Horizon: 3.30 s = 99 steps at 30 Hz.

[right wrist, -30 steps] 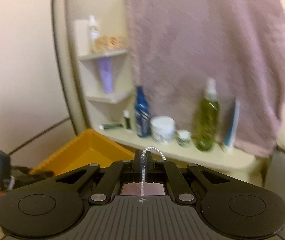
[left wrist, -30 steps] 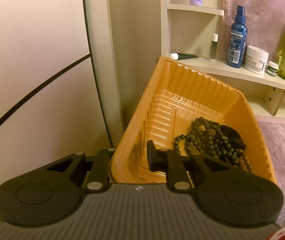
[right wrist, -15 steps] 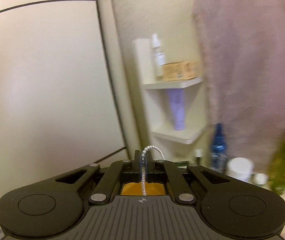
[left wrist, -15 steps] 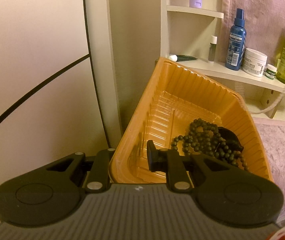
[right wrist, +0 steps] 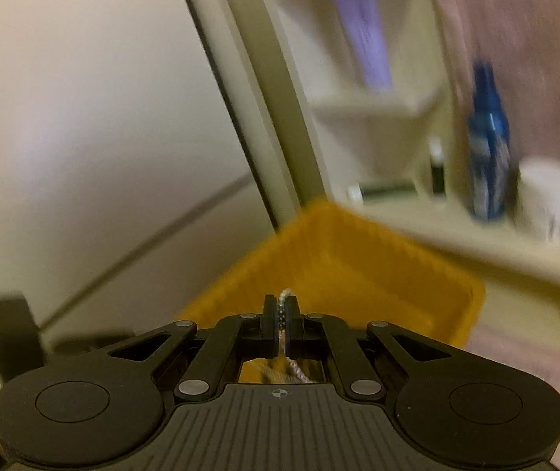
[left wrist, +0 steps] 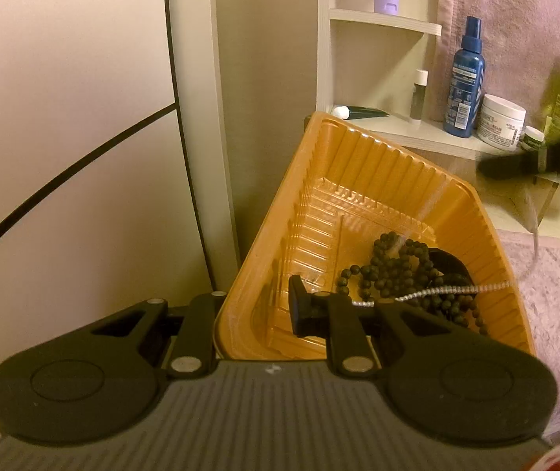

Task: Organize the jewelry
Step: 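Carry the pearl strand into the orange tray with the right gripper, then open the right gripper to release the pearl strand and withdraw, then open the left gripper to release the tray rim and pull back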

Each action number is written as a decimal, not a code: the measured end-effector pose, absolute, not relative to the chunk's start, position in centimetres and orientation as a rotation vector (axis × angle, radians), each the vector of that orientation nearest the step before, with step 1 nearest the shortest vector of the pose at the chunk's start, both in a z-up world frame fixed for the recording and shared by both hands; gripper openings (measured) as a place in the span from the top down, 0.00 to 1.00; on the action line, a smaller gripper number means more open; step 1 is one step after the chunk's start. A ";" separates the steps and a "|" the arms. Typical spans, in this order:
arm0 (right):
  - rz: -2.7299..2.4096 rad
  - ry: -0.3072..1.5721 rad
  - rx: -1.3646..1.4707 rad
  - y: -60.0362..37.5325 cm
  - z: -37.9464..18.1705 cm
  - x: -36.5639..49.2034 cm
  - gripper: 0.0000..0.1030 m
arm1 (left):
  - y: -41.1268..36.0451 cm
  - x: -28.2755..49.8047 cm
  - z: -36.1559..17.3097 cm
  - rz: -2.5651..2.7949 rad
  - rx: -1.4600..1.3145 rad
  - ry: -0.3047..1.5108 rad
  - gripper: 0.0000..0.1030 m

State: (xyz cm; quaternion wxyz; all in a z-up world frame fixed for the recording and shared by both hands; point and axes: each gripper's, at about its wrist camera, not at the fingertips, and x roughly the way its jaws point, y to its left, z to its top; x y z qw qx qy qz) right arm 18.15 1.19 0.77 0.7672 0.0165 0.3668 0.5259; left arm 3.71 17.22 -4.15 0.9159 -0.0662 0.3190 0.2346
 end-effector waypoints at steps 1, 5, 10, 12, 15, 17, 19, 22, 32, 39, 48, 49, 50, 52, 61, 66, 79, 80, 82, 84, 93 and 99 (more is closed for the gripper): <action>1.132 0.810 0.029 0.9 0.1 17.9 0.97 | 17.2 3.7 -4.2 0.483 -0.135 0.657 0.84; 1.119 0.848 0.005 0.7 -1.7 17.2 0.97 | 17.3 3.8 -4.2 0.483 -0.134 0.661 0.84; 1.143 0.863 -0.022 1.1 -3.0 15.9 0.97 | 17.3 4.0 -4.3 0.488 -0.132 0.665 0.84; 1.148 0.856 -0.034 1.0 -3.2 15.4 0.97 | 17.3 4.1 -4.3 0.488 -0.130 0.665 0.84; 1.149 0.851 -0.043 1.1 -3.4 14.8 0.97 | 17.3 4.1 -4.4 0.488 -0.130 0.666 0.84; 1.134 0.870 -0.056 1.3 -3.7 14.7 0.96 | 17.3 4.1 -4.4 0.488 -0.131 0.666 0.84; 1.114 0.875 -0.073 1.1 -4.0 14.7 0.85 | 17.3 4.1 -4.4 0.488 -0.131 0.666 0.84; 1.073 0.853 -0.059 0.3 -4.0 14.5 0.41 | 17.3 4.1 -4.4 0.489 -0.131 0.667 0.84; 1.023 0.865 -0.022 -1.5 -3.7 14.8 0.38 | 17.4 4.2 -4.6 0.491 -0.127 0.669 0.84; 1.003 0.857 -0.008 -2.3 -3.3 15.0 0.38 | 17.3 4.3 -4.6 0.492 -0.127 0.670 0.84; 0.958 0.845 0.015 -4.0 -3.1 15.2 0.38 | 17.4 4.3 -4.6 0.491 -0.129 0.669 0.84; 0.952 0.846 0.018 -4.3 -3.2 15.2 0.38 | 17.4 4.3 -4.6 0.491 -0.129 0.669 0.84; 0.943 0.846 0.021 -4.7 -3.2 15.3 0.38 | 17.4 4.2 -4.6 0.491 -0.130 0.668 0.84; 0.925 0.849 0.028 -5.5 -3.3 15.3 0.37 | 17.5 4.2 -4.7 0.492 -0.131 0.666 0.84; 0.831 0.881 0.061 -9.1 -4.3 15.3 0.36 | 18.1 4.3 -5.2 0.499 -0.162 0.668 0.84; 0.784 0.887 0.068 -10.2 -4.3 15.2 0.36 | 18.6 4.5 -5.8 0.499 -0.184 0.677 0.84; 0.730 0.892 0.096 -11.7 -4.1 14.6 0.36 | 20.2 5.5 -8.2 0.476 -0.260 0.714 0.53; 0.726 0.892 0.098 -11.8 -4.0 14.5 0.36 | 20.2 5.4 -8.1 0.479 -0.256 0.705 0.50; 0.713 0.898 0.095 -12.0 -4.0 14.4 0.36 | 20.2 5.2 -7.8 0.483 -0.248 0.692 0.37; 0.704 0.912 0.083 -12.1 -4.0 14.4 0.36 | 20.3 4.9 -7.4 0.487 -0.244 0.690 0.36; 0.665 0.855 0.027 -13.7 -2.8 12.9 0.36 | 18.9 1.9 -4.0 0.491 -0.171 0.698 0.35; 0.656 0.835 0.103 -15.7 -1.4 11.6 0.36 | 14.8 0.9 -1.2 0.415 -0.108 0.730 0.29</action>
